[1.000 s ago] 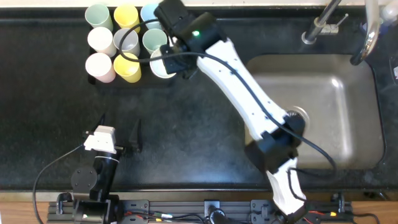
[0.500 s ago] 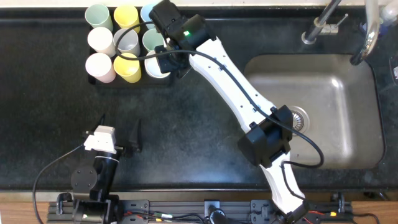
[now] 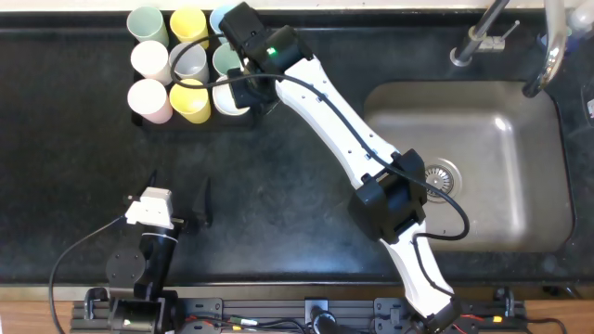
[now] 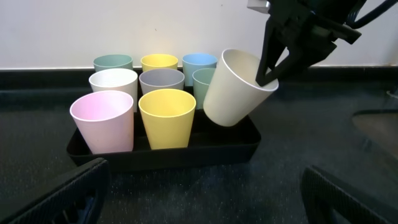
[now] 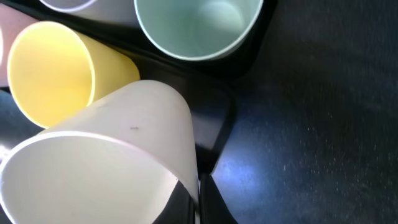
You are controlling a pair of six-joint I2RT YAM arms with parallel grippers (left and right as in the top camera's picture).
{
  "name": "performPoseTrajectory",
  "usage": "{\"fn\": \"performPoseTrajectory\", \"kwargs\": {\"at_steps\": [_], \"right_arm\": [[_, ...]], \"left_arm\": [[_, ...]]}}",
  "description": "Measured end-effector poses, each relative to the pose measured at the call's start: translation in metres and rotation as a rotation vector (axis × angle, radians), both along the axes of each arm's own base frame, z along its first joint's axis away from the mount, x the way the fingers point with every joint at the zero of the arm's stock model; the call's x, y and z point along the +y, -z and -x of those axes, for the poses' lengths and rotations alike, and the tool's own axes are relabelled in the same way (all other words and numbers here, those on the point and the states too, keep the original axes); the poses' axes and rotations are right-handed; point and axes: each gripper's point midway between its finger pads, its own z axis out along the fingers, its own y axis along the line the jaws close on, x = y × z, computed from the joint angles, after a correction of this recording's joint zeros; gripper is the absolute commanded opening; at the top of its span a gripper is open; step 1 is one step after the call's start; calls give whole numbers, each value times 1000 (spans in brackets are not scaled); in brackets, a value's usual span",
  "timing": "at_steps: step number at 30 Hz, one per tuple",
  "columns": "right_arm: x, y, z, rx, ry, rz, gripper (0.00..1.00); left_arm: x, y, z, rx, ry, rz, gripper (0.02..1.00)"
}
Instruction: Store Cups
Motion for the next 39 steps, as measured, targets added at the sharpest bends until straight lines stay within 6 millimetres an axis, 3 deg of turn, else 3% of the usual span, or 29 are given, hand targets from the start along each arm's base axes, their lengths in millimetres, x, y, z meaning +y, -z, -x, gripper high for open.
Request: {"fn": "performPoseTrajectory", "kwargs": {"at_steps": [13, 33, 39], "right_arm": [[2, 36, -2, 53, 14, 35, 42], [1, 37, -3, 47, 17, 41, 62], [0, 37, -4, 47, 22, 44, 176]], "left_arm": [[0, 0, 0, 0, 0, 0, 998], [0, 0, 0, 0, 0, 0, 1000], [0, 0, 0, 0, 0, 0, 1000]]}}
